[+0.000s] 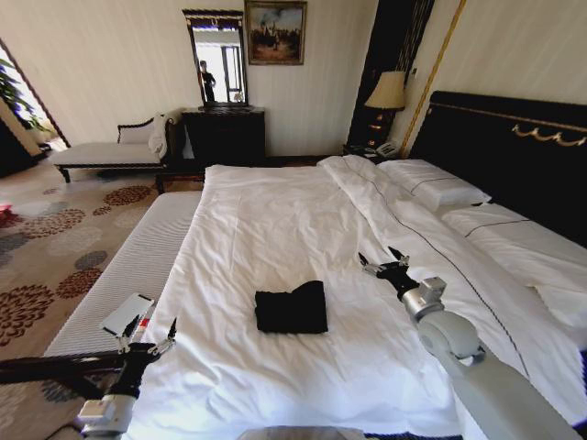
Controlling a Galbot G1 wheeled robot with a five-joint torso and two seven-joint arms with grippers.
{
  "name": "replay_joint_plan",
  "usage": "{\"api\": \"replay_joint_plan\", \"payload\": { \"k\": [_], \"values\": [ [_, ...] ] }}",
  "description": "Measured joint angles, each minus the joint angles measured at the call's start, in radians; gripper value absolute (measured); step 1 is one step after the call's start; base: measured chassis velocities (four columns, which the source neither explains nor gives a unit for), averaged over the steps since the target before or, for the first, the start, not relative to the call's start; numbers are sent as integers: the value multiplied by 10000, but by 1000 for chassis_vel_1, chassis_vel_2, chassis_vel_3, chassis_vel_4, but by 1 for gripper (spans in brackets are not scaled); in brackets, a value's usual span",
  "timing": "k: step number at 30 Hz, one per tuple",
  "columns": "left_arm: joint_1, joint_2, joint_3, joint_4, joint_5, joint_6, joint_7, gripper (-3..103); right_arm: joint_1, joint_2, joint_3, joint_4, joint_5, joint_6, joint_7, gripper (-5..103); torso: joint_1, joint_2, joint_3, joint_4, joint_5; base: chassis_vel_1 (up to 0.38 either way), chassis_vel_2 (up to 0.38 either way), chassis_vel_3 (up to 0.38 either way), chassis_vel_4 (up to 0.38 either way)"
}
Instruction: Fold the clothes on the bed.
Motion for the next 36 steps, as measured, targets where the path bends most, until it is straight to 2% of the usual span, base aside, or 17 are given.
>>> {"api": "replay_joint_plan", "payload": {
  "k": [4, 10, 13, 36],
  "values": [
    [0, 0, 1, -1, 0, 0, 0, 100, -886, 614, 639, 142, -1070, 835, -172, 100, 0, 0, 0, 0, -1, 0, 0, 0, 0],
    [0, 0, 1, 0, 0, 0, 0, 100, -1408, 1408, 762, 372, -1566, 1376, -369, 100, 0, 1, 0, 2, -2, 0, 0, 0, 0],
    [0, 0, 1, 0, 0, 0, 0, 100, -1612, 1769, 956, 402, -2147, 1802, -585, 100, 0, 0, 0, 0, -2, 0, 0, 0, 0],
    [0, 0, 1, 0, 0, 0, 0, 100, -1574, 1817, 955, 383, -2299, 1847, -612, 100, 0, 0, 1, 1, -2, 0, 0, 0, 0]
  ]
}}
